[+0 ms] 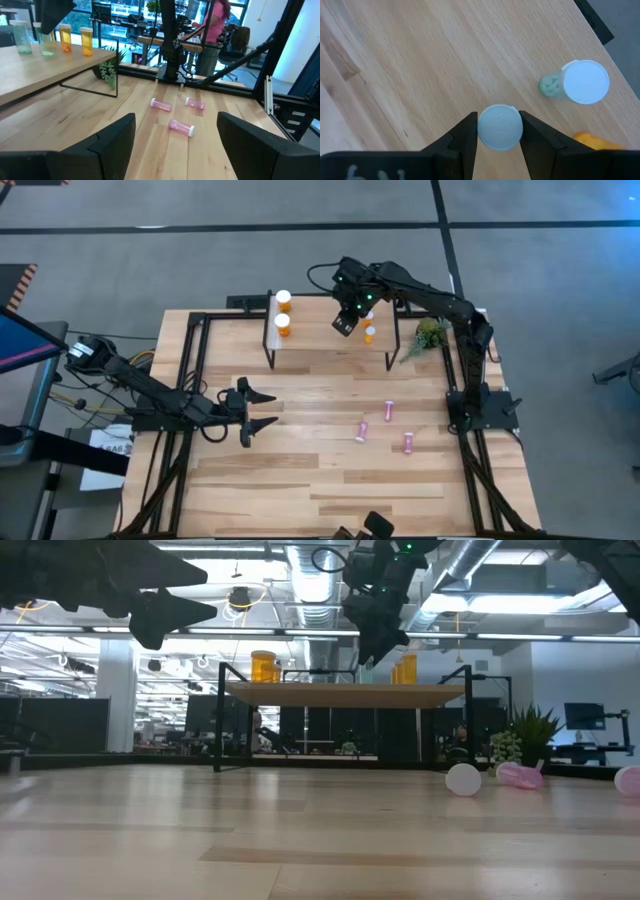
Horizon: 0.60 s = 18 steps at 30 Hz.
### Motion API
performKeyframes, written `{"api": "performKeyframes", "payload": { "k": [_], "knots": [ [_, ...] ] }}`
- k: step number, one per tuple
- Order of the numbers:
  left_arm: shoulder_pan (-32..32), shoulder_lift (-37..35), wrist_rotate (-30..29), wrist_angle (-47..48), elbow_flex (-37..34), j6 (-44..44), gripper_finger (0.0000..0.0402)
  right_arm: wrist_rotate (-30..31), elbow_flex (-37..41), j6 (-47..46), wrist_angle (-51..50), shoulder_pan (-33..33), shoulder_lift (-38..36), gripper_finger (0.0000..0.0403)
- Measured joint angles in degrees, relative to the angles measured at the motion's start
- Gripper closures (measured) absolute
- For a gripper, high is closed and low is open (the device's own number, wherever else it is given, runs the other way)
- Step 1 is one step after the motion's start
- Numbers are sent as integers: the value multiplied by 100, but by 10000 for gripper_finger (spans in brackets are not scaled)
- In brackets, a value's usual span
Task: Pick and place medicine bottles onto shelf by color
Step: Put the blue pill bottle on the shelf aligned with the blue pill bottle
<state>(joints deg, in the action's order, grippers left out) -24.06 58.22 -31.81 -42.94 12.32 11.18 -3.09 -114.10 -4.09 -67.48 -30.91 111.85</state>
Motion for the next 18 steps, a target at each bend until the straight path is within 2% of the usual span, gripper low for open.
{"api": "performKeyframes", "payload": {
  "k": [18],
  "knots": [
    [1, 2, 0, -2, 1, 4, 133, 2, 2, 21, -60, 12, 0, 248]
  ]
}}
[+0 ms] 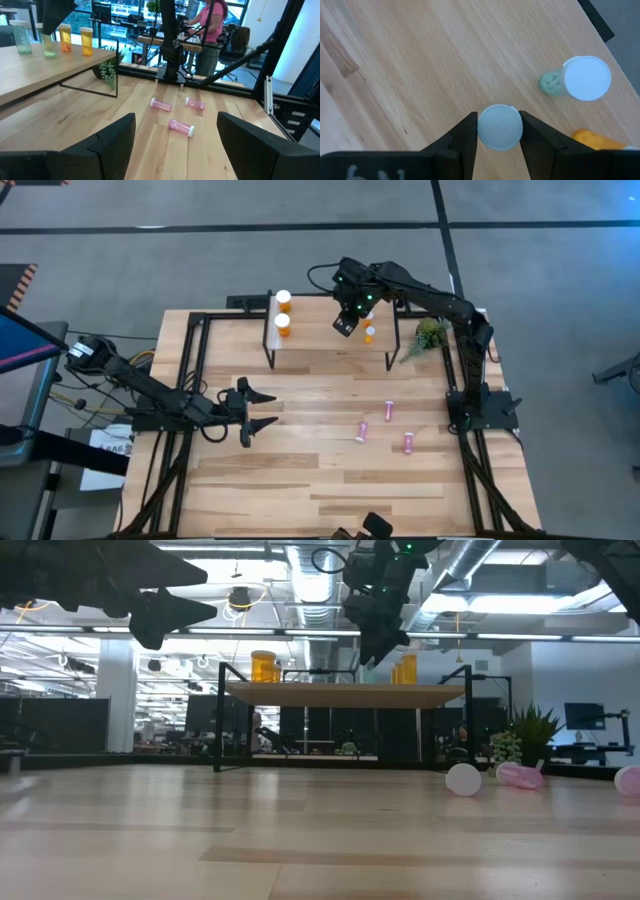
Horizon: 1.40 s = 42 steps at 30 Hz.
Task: Pick and place medicine bottles onto shelf by color
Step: Put the blue pill bottle on the shelf aligned with the blue pill bottle, then put the bottom right pink pill bottle on the shelf
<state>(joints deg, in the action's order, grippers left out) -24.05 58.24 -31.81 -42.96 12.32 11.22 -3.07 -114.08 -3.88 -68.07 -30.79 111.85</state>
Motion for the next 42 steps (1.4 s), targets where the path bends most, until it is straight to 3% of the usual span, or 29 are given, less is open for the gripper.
{"api": "performKeyframes", "payload": {
  "k": [12, 24, 31, 42],
  "knots": [
    [-2, -2, 56, 0, 2, 4, 133, 7, 0, -36, -11, 48, 98, 242],
    [-1, -2, 58, 0, 2, 7, 133, -4, 0, -61, -107, 74, 98, 161],
    [-2, -2, 59, 22, 2, 48, 133, -2, -2, -61, -193, 63, 56, 152],
    [-2, -2, 81, 146, 2, 125, 133, 2, -1000, -110, -978, 46, 48, 152]
  ]
}}
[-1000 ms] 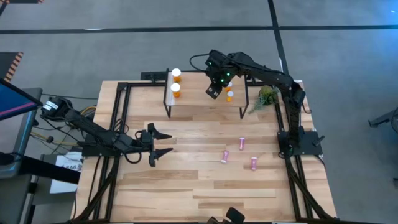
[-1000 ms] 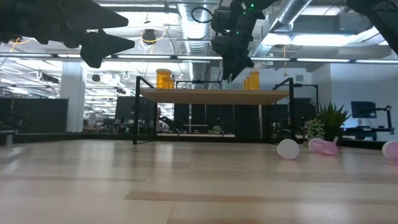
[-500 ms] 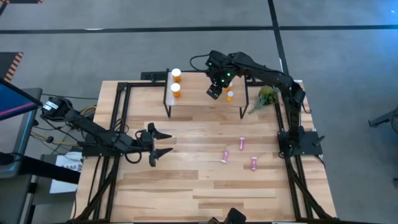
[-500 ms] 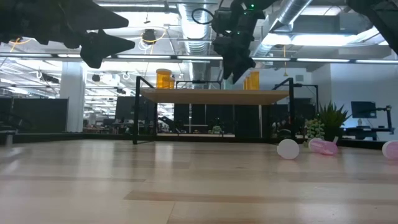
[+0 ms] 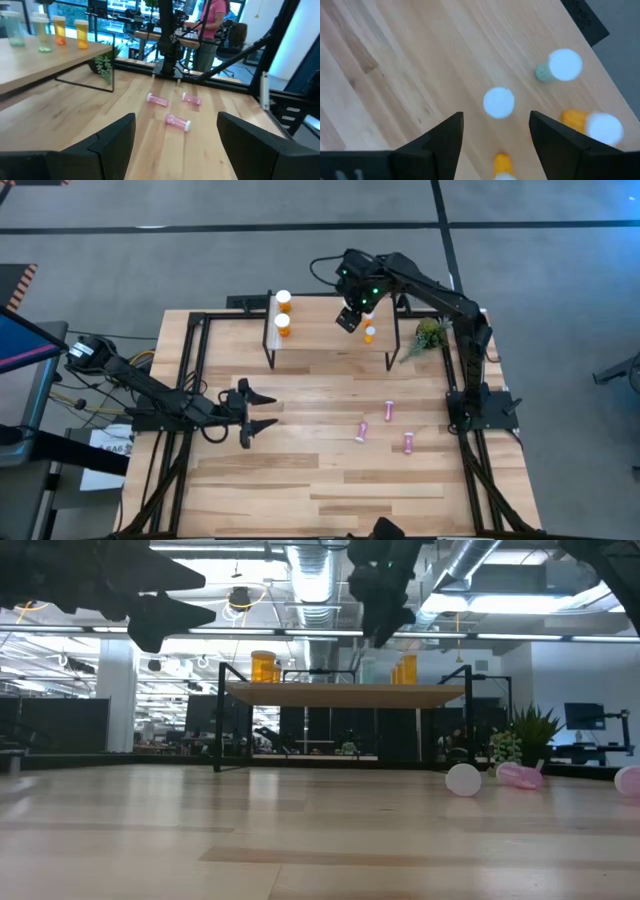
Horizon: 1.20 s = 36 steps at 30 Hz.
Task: Pick and place medicine bottles onto shelf by color
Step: Put the bottom right pink pill bottle on the shelf
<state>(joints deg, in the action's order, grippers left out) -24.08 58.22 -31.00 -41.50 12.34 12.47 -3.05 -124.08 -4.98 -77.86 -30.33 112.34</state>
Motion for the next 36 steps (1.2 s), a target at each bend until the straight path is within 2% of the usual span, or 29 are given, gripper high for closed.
{"api": "performKeyframes", "payload": {
  "k": [4, 10, 17, 20, 23, 26, 30, 36],
  "knots": [
    [2, 0, -123, 2, 0, -38, 133, 20, -411, -104, -513, -4, -11, 152],
    [2, 0, -80, 6, 0, 8, 133, 337, -454, -93, -853, 255, -436, 152],
    [2, 0, -103, 11, 0, 86, 133, 798, -440, -194, -798, 833, -1354, 152],
    [2, 0, -103, 8, 0, 154, 133, 1068, -93, -346, -610, 1325, -1871, 152],
    [2, 0, -117, -4, 0, 172, 133, 1524, 593, -510, -451, 1913, -2416, 152],
    [2, 0, -145, -62, 0, 172, 133, 1982, 1601, -896, -46, 2483, -3041, 152],
    [2, 0, -165, -260, 0, 111, 133, 1989, 3267, -1467, 858, 3279, -3913, 153],
    [7, 0, -333, -729, 2, -256, 133, 2001, 5916, -1994, 3564, 4563, -4860, 162]
  ]
}}
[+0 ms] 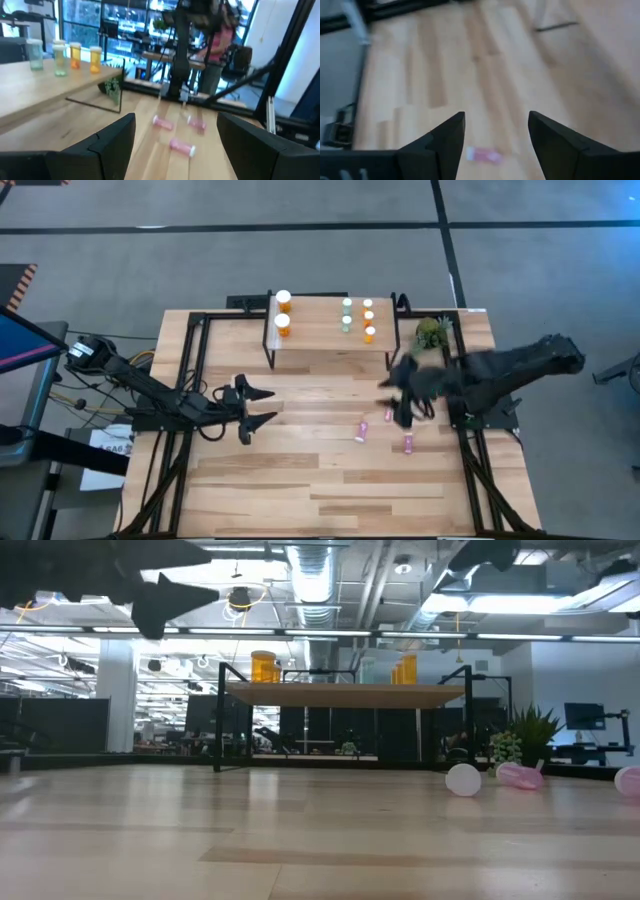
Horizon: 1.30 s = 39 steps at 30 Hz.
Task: Pick and place medicine bottles onto shelf by color
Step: Put the bottom right pink pill bottle on the shelf
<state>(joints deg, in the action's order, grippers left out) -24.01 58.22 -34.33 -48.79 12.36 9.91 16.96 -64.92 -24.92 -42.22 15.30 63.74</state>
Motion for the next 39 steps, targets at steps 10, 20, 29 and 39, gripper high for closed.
{"api": "performKeyframes", "payload": {
  "k": [10, 20, 29, 39],
  "knots": [
    [13, -2, -53, -526, 2, -154, 133, 942, 2133, -5, 3541, 1018, 278, 181],
    [11, 0, -151, -6, 2, 283, 133, 998, 2185, 56, 3773, 1124, 787, 187],
    [11, 0, -46, 23, 2, 422, 133, 1005, 2181, -696, 3447, 1141, 787, 187],
    [11, 0, -48, 30, 2, 428, 133, 1010, 2181, -969, 2988, 1164, 869, 187]
  ]
}}
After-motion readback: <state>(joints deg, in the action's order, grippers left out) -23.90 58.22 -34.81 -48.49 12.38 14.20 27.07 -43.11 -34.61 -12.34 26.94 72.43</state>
